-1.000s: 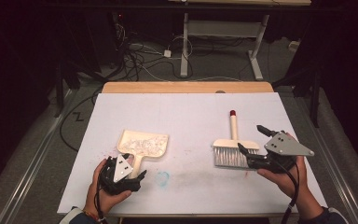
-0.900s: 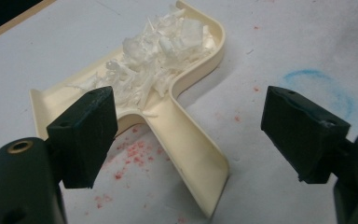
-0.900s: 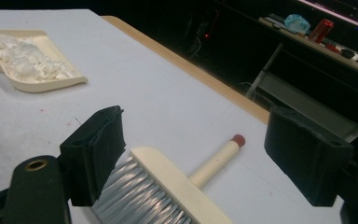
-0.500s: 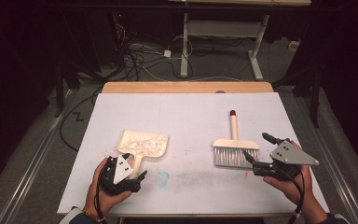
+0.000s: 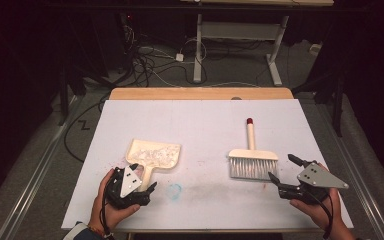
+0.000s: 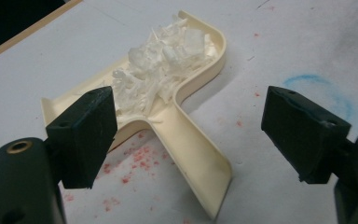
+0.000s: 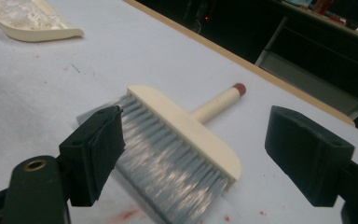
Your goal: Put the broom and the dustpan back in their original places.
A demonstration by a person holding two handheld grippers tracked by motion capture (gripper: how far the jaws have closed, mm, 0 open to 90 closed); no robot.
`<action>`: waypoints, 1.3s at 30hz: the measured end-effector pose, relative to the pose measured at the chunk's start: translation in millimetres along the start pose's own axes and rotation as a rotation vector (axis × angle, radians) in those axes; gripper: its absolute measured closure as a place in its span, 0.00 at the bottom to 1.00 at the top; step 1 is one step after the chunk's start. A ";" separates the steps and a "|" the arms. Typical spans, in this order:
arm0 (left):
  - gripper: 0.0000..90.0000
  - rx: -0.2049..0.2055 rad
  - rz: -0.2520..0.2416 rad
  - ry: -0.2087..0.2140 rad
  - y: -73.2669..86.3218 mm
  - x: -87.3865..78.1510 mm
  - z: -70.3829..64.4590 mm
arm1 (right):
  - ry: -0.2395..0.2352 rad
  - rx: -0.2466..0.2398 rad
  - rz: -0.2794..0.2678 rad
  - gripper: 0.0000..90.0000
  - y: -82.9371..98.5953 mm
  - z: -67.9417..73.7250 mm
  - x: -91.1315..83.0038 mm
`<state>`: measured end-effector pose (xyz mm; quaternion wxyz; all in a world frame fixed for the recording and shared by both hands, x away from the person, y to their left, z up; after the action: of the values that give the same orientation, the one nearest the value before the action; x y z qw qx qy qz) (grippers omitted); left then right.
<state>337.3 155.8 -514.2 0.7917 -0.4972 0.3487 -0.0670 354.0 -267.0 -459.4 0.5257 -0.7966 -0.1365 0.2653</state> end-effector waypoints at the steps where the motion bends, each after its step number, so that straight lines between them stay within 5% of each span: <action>1: 0.20 -0.003 -0.002 0.002 0.0 0.0 -0.1 | 0.007 0.010 -0.001 0.22 3.4 -0.9 -1.5; 4: 0.20 -0.002 0.001 0.009 0.8 0.4 -0.5 | 0.031 0.023 0.015 0.22 15.4 1.1 -5.7; 11: 0.20 0.008 0.004 0.011 0.8 1.5 -1.3 | -0.011 0.030 0.051 0.21 30.0 12.3 -11.5; 39: 0.20 0.028 0.003 0.032 0.3 -1.3 -9.8 | 0.034 0.004 0.043 0.21 22.6 11.0 -9.5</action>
<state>330.2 149.3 -516.4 0.7928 -0.4846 0.3611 -0.0788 338.5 -272.5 -480.7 0.5236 -0.8028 -0.1102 0.2631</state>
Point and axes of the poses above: each handheld gripper's, and its own axes: x roughly forward along the jaws, y roughly out of its underside, z roughly to its left, the point moved 8 cm from there along x, roughly forward along the jaws, and after that the axes turned 6 degrees about -z, right-handed, at the moved point
